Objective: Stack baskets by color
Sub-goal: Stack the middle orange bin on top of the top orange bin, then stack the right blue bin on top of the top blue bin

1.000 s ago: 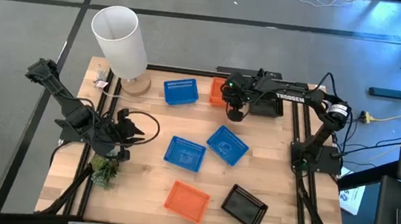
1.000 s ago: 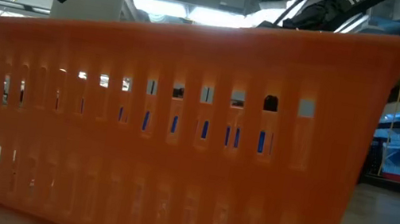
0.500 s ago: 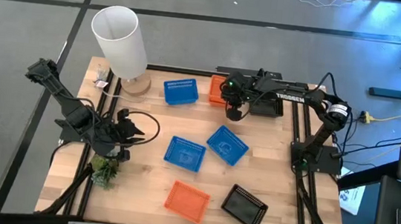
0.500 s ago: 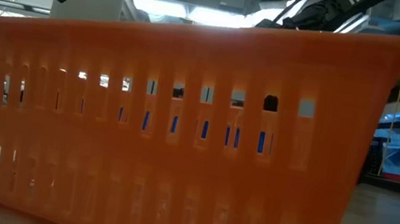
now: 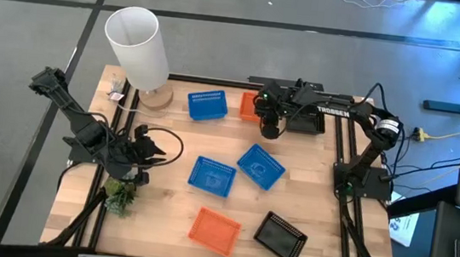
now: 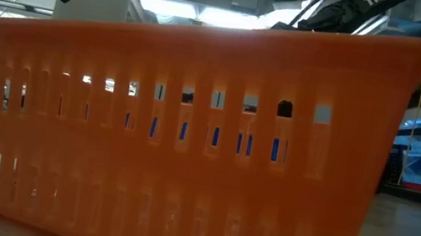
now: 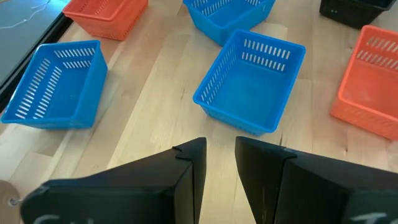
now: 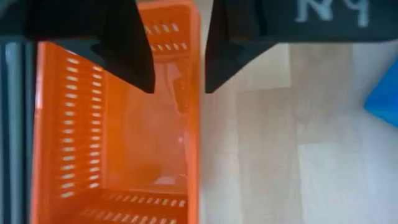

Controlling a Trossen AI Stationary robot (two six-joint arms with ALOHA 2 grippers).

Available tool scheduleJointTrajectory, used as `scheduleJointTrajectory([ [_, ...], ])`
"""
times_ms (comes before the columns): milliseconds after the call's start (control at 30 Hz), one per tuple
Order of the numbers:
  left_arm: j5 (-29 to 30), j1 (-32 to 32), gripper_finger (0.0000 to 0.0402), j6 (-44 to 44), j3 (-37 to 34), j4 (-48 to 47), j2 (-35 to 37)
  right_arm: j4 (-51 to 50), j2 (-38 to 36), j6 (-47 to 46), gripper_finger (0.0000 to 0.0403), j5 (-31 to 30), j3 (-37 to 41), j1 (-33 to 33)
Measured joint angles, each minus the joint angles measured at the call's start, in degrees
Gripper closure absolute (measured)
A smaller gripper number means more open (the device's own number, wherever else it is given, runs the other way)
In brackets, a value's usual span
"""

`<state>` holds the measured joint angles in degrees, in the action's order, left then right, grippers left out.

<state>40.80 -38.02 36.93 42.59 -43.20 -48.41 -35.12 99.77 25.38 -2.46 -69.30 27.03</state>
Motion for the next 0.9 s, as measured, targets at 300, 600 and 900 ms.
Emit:
scheduleJointTrajectory([
  [300, 0.0, 0.0, 0.0324, 0.0, 0.0, 0.0, 0.0, -8.7, -0.2, -5.2, 0.0253, -5.6, -6.2, -2.9],
  [600, 0.0, 0.0, 0.0324, 0.0, 0.0, 0.0, 0.0, -29.8, -0.3, -26.9, 0.0267, 8.3, -17.5, -10.5],
  [900, 0.5, 0.0, 0.0324, 0.0, 0.0, 0.0, 0.0, -38.6, -0.3, -30.1, 0.0268, 11.3, -15.0, -23.5],
])
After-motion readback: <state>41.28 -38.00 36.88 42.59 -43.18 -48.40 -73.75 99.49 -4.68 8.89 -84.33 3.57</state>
